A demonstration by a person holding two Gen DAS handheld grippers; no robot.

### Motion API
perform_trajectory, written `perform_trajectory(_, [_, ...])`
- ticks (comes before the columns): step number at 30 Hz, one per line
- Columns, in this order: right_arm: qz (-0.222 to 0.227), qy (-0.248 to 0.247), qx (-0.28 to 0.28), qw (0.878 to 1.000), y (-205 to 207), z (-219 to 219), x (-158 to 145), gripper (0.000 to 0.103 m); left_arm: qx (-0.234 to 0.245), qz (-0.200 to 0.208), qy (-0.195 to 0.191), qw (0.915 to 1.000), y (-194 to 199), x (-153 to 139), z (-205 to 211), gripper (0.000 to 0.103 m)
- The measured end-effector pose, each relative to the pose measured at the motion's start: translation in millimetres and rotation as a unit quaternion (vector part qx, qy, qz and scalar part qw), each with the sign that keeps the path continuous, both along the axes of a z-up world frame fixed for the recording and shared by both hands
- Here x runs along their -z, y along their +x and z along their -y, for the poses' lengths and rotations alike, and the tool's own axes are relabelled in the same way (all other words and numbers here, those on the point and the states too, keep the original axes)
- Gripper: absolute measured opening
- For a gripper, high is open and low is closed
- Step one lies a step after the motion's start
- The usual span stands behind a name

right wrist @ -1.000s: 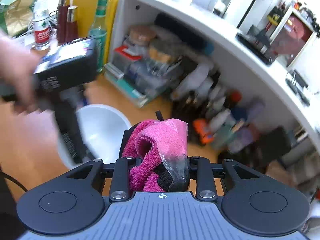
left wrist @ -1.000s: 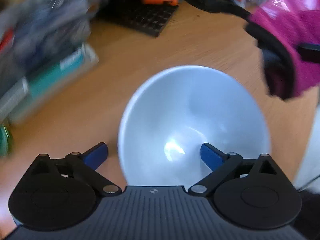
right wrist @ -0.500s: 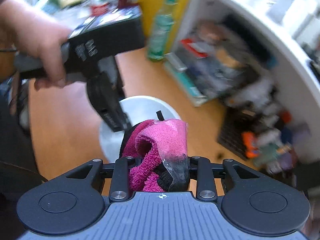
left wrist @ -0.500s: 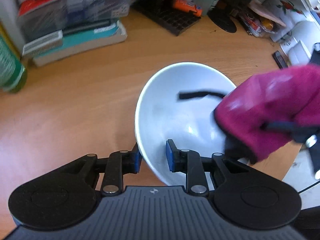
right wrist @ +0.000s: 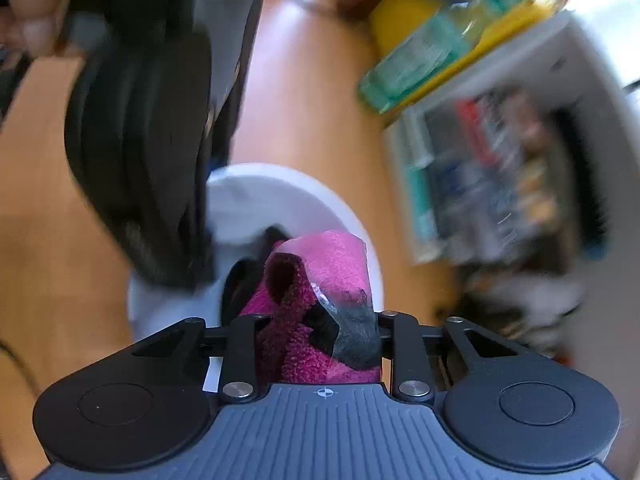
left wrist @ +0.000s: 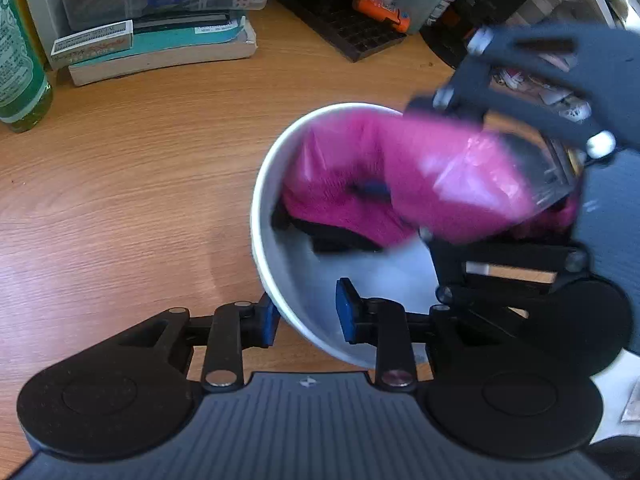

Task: Clean bowl
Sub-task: 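Hold the bowl with the left tool while the right tool wipes the pink mitt inside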

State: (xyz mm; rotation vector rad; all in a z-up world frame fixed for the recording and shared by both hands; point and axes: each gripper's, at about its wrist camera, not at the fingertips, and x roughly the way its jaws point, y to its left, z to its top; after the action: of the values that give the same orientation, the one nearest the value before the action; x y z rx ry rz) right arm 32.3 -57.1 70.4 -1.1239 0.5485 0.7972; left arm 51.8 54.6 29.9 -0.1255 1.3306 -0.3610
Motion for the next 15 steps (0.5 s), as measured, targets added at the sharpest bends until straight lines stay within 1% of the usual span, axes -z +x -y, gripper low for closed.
perform_trajectory(1, [-0.011,0.028,0.03,0.999,7,4,-13,0.031,0.001,0.0,0.0,1.0,0,0,0,0.033])
perform_trajectory(3, [-0.031,0.072,0.074,0.994,14,15,-34,0.031,0.004,-0.001,0.002,1.0,2,1,1,0.034])
perform_trajectory(5, [-0.084,0.105,0.098,0.986,19,25,-47,0.031,0.008,-0.001,0.004,1.0,2,1,2,0.035])
perform_trajectory(7, [-0.185,0.132,0.132,0.965,25,40,-52,0.031,0.012,-0.001,0.006,0.9999,3,1,2,0.035])
perform_trajectory(9, [-0.218,0.125,0.139,0.958,26,43,-41,0.031,0.015,0.0,0.008,0.9999,3,2,3,0.036])
perform_trajectory(11, [-0.246,0.111,0.146,0.952,30,41,-22,0.031,0.017,0.003,0.011,0.9998,3,2,5,0.037])
perform_trajectory(13, [-0.258,0.09,0.152,0.95,35,35,-2,0.033,0.018,0.004,0.014,0.9997,3,2,6,0.038])
perform_trajectory(14, [-0.258,0.082,0.151,0.951,36,32,5,0.034,0.018,0.004,0.015,0.9997,3,2,7,0.037])
perform_trajectory(15, [-0.253,0.07,0.143,0.954,35,28,15,0.035,0.017,0.005,0.017,0.9997,4,2,7,0.038])
